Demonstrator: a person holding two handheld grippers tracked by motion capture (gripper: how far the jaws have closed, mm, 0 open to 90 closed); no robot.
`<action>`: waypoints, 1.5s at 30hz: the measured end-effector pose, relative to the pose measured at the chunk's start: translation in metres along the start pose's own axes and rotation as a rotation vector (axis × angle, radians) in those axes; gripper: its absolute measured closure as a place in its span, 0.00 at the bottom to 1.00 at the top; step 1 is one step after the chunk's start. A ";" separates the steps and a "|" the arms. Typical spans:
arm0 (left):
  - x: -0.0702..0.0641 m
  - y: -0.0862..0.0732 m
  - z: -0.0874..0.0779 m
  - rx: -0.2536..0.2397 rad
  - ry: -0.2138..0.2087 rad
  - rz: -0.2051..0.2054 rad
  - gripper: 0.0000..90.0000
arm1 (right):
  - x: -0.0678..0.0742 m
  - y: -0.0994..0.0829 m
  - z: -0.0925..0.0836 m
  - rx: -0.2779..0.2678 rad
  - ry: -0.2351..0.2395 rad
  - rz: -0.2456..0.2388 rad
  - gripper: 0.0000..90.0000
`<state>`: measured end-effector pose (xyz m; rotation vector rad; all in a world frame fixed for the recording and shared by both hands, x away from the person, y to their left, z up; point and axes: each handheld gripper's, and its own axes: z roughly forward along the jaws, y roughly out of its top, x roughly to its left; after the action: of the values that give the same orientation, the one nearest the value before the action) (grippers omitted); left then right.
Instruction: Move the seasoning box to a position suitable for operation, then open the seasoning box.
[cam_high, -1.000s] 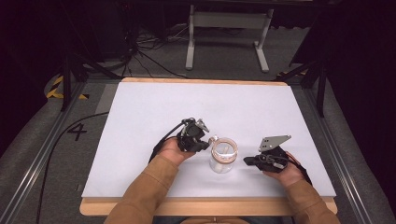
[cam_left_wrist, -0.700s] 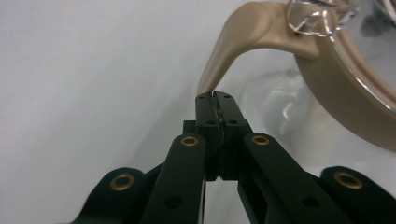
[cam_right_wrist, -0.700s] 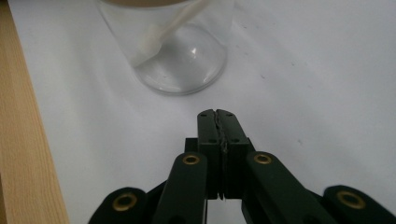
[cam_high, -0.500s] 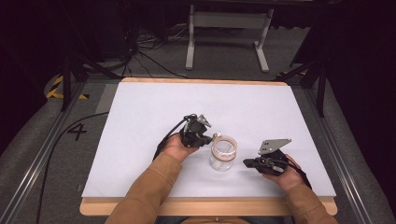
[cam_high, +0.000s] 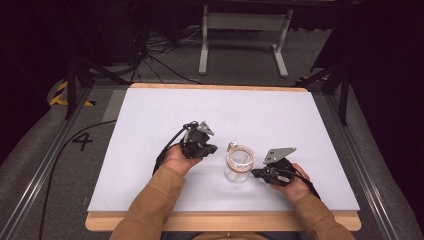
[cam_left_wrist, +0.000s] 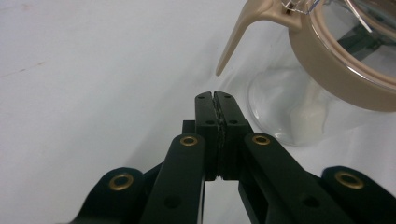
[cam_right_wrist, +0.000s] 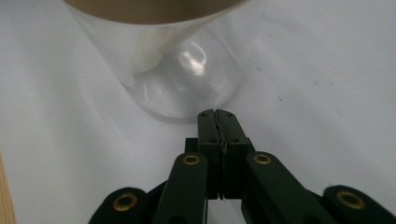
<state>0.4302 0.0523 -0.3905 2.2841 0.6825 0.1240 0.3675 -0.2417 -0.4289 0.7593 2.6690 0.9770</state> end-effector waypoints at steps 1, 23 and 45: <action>0.001 -0.001 -0.003 -0.005 0.003 -0.003 0.99 | 0.001 0.001 0.001 0.009 -0.010 -0.007 1.00; 0.010 -0.015 -0.018 -0.054 0.003 -0.034 0.95 | 0.022 0.019 0.020 0.008 0.071 -0.081 1.00; -0.014 0.020 -0.043 -0.269 -0.060 0.010 0.95 | 0.008 0.007 -0.014 -0.098 0.022 -0.028 1.00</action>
<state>0.4150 0.0606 -0.3437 2.0253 0.5853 0.1430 0.3589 -0.2400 -0.4139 0.6922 2.6204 1.1066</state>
